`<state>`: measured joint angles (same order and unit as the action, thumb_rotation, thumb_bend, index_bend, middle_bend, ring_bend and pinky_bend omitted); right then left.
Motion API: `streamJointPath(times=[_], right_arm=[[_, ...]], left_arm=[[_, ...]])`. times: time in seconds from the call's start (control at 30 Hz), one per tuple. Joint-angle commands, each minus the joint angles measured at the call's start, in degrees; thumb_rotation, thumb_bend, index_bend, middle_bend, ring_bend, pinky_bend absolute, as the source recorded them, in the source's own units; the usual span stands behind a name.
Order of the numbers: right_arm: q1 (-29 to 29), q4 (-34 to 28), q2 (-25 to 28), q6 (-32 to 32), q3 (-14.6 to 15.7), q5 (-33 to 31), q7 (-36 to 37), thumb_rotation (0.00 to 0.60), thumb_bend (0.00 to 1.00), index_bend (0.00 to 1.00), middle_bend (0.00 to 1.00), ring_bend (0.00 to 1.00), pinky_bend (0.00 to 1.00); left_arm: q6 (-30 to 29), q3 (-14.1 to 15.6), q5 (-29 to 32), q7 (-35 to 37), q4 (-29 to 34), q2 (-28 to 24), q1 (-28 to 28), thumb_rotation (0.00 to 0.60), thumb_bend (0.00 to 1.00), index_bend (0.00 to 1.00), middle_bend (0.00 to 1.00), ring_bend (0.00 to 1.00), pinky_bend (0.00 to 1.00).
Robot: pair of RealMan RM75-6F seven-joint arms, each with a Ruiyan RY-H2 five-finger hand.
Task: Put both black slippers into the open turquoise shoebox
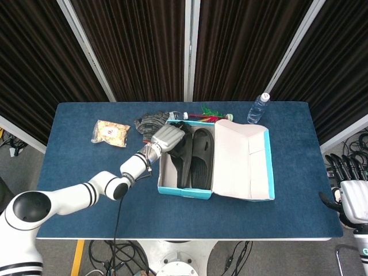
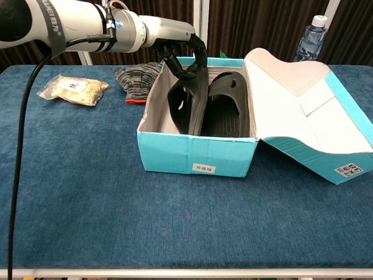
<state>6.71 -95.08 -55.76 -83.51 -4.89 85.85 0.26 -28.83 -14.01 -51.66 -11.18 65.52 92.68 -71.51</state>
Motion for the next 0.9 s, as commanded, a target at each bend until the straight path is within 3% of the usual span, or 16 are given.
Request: streamJointPath(times=[0.03, 0.27, 0.47, 0.7, 0.8, 0.9], right_arm=[[0.0, 0.1, 0.0, 0.0, 0.0, 0.0, 0.0, 0.600, 0.15, 0.00, 0.08, 0.00, 0.00], [-0.2, 0.3, 0.0, -0.1, 0.0, -0.3, 0.4, 0.600, 0.15, 0.00, 0.08, 0.00, 0.00], [-0.3, 0.5, 0.0, -0.4, 0.0, -0.1, 0.8, 0.600, 0.15, 0.00, 0.08, 0.00, 0.00], [-0.6, 0.9, 0.3, -0.7, 0.0, -0.1, 1.5, 0.600, 0.15, 0.00, 0.08, 0.00, 0.00], [-0.6, 1.2, 0.2, -0.4, 0.1, -0.1, 1.9, 0.600, 0.15, 0.00, 0.08, 0.00, 0.00], [-0.4, 1.5, 0.2, 0.4, 0.3, -0.3, 2.7, 0.600, 0.15, 0.00, 0.08, 0.00, 0.00]], left_arm=[[0.7, 0.7, 0.9, -0.7, -0.8, 0.5, -0.8, 0.478, 0.38, 0.27, 0.21, 0.06, 0.18], [1.5, 2.8, 4.3, -2.4, -3.2, 1.8, -2.0, 0.480, 0.38, 0.27, 0.21, 0.06, 0.18], [-2.0, 1.2, 3.6, 1.2, 0.5, 0.1, 0.4, 0.481, 0.38, 0.27, 0.21, 0.06, 0.18], [-13.4, -2.6, -4.4, 12.5, 10.3, -5.6, 9.5, 0.476, 0.38, 0.27, 0.21, 0.06, 0.19], [-18.7, -3.0, -7.6, 17.1, 13.2, -8.3, 14.1, 0.482, 0.38, 0.26, 0.22, 0.06, 0.19], [-25.1, -2.2, -9.7, 17.3, 14.6, -11.0, 18.7, 0.511, 0.37, 0.26, 0.22, 0.06, 0.19]])
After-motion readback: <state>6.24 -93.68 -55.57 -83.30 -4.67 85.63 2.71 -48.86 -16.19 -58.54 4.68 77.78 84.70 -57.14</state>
